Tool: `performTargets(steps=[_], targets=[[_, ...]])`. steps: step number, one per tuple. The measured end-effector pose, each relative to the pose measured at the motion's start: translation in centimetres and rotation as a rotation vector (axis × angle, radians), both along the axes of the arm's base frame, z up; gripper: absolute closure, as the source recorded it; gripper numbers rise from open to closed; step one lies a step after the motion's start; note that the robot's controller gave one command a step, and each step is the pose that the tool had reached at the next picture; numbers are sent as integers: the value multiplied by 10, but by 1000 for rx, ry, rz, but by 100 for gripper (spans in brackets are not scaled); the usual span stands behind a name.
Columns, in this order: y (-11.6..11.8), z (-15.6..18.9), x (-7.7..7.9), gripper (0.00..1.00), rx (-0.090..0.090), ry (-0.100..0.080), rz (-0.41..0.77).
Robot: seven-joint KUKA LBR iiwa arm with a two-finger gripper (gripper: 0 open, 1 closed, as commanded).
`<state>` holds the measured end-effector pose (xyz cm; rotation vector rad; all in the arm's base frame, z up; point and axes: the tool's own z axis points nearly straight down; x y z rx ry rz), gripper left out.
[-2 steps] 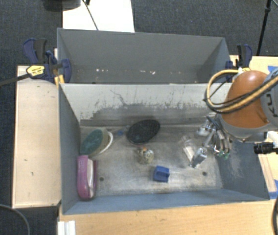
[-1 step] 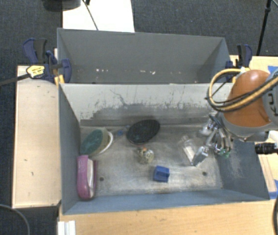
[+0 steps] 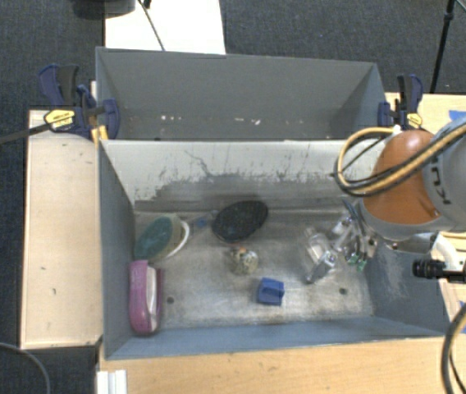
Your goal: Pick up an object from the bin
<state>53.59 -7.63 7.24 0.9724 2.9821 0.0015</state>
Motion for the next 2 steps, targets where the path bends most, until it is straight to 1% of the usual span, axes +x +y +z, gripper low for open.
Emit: performTargets(steps=[1,2], targets=[[-14,0,-2,0,1,-3,-125],[-15,2,0,100,-1,-9,-122]])
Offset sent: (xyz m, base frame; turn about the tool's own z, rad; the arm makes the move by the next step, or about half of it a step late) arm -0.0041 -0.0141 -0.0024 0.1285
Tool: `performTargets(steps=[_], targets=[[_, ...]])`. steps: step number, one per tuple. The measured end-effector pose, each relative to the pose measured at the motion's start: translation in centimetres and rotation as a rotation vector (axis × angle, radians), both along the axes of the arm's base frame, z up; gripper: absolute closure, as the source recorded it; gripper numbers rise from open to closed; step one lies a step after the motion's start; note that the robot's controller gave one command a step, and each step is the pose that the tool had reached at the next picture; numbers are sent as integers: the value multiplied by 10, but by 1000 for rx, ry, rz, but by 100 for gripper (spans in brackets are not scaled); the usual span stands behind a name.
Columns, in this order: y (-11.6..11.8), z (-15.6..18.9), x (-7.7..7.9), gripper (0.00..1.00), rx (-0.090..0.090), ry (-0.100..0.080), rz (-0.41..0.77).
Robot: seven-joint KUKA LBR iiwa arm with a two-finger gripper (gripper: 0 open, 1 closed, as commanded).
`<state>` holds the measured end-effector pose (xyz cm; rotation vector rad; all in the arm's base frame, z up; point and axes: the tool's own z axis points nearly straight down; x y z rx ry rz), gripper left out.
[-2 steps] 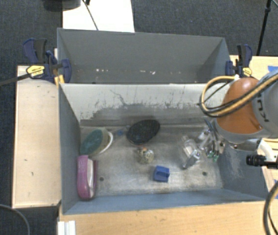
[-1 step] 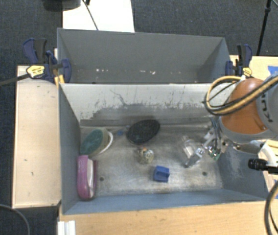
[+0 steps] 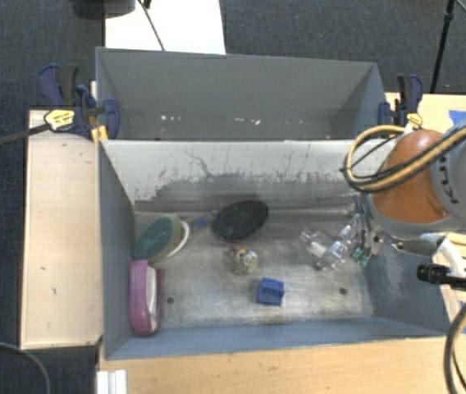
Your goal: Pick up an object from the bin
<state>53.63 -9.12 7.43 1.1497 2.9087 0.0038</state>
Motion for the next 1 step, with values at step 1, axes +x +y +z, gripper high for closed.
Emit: performTargets(steps=[1], targets=[[0,41,1,100,2,8,8]])
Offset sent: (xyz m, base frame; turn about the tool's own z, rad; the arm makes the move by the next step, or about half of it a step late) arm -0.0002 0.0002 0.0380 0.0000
